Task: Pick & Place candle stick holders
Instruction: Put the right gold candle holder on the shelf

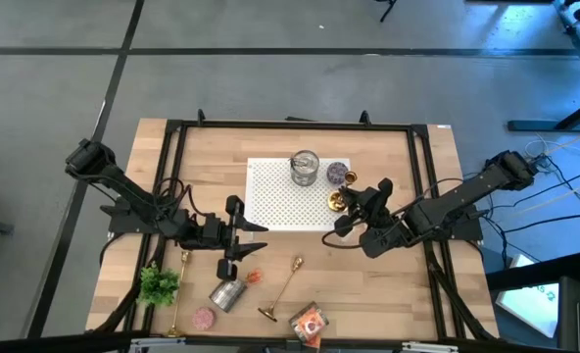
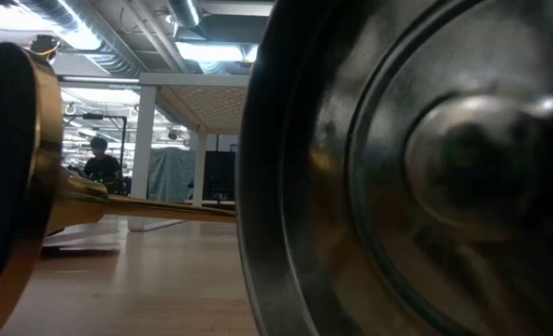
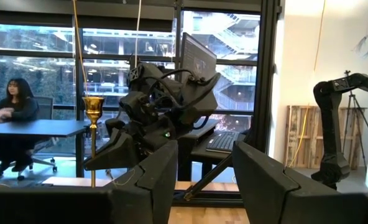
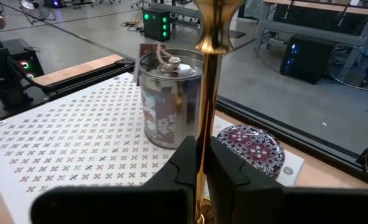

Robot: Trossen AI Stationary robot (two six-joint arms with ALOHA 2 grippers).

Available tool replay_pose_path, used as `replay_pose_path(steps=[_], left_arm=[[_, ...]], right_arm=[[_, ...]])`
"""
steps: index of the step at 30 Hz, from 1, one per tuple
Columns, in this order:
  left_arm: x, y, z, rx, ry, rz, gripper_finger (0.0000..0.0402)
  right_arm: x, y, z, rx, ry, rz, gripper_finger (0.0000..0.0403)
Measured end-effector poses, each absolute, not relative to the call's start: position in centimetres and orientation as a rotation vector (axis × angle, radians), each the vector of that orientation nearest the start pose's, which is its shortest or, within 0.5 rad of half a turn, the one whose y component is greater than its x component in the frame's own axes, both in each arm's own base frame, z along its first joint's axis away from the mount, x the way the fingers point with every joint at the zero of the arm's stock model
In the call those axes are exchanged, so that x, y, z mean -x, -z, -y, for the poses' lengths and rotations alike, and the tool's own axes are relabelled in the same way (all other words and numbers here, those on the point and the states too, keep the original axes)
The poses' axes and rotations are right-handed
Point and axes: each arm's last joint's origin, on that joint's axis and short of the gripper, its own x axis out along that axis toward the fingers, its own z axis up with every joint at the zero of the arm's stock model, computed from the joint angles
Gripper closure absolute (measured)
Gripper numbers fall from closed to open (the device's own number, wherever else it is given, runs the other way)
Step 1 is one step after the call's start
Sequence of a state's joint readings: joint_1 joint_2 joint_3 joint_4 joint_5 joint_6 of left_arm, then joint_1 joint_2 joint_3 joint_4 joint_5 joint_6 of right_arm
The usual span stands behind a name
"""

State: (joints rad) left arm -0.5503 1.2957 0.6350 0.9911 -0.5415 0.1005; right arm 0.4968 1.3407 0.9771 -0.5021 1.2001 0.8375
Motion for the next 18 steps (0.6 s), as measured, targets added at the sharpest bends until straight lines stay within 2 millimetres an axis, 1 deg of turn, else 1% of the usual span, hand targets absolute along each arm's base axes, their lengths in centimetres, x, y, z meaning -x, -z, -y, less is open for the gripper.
replay_pose_path(steps=[5, 11, 18], left_arm=[[-23.46, -28.46, 12.64, 0.072, -0.005, 0.282, 0.0254], [-23.46, -28.46, 12.64, 0.072, -0.005, 0.282, 0.0252], [-23.46, -28.45, 12.65, 0.071, -0.005, 0.281, 0.0255]], right_arm=[[-24.22, -26.96, -10.04, -0.123, 0.819, -0.267, 0.0387], [-24.23, -26.98, -10.05, -0.125, 0.819, -0.265, 0.0360], [-24.25, -27.00, -10.05, -0.118, 0.820, -0.264, 0.0354]])
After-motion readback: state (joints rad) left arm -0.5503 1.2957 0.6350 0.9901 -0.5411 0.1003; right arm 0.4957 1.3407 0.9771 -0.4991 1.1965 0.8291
